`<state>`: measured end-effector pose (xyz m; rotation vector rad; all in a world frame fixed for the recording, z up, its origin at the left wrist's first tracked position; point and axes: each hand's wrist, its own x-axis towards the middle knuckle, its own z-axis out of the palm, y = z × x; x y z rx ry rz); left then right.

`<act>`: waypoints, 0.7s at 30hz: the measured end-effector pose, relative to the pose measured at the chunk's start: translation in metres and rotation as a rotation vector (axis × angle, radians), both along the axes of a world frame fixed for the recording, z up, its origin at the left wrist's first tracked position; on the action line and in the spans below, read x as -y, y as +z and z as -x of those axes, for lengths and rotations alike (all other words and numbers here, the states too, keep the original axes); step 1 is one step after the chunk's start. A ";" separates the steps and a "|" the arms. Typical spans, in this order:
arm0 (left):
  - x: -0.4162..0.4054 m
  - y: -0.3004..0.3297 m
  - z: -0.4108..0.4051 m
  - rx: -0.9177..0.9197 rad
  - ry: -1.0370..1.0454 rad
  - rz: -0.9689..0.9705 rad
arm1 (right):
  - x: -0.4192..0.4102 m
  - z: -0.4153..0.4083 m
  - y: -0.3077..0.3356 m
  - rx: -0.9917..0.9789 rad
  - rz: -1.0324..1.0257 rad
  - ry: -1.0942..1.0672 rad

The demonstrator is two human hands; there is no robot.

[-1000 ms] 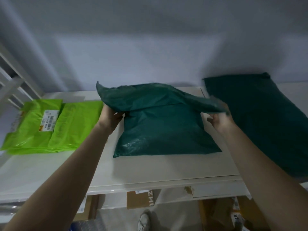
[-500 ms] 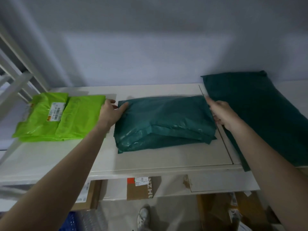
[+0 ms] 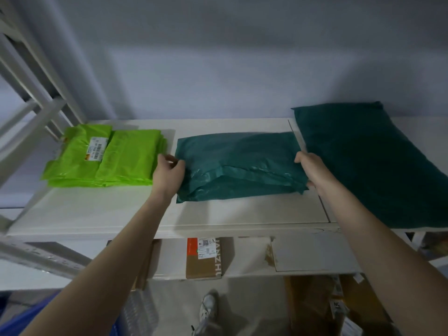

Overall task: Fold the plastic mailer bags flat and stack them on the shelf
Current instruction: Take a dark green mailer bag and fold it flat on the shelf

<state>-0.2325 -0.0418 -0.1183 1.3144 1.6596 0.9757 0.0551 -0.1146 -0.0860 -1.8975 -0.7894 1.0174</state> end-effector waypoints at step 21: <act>0.037 -0.039 0.000 -0.409 -0.078 -0.363 | 0.001 0.004 -0.038 0.595 -0.027 0.097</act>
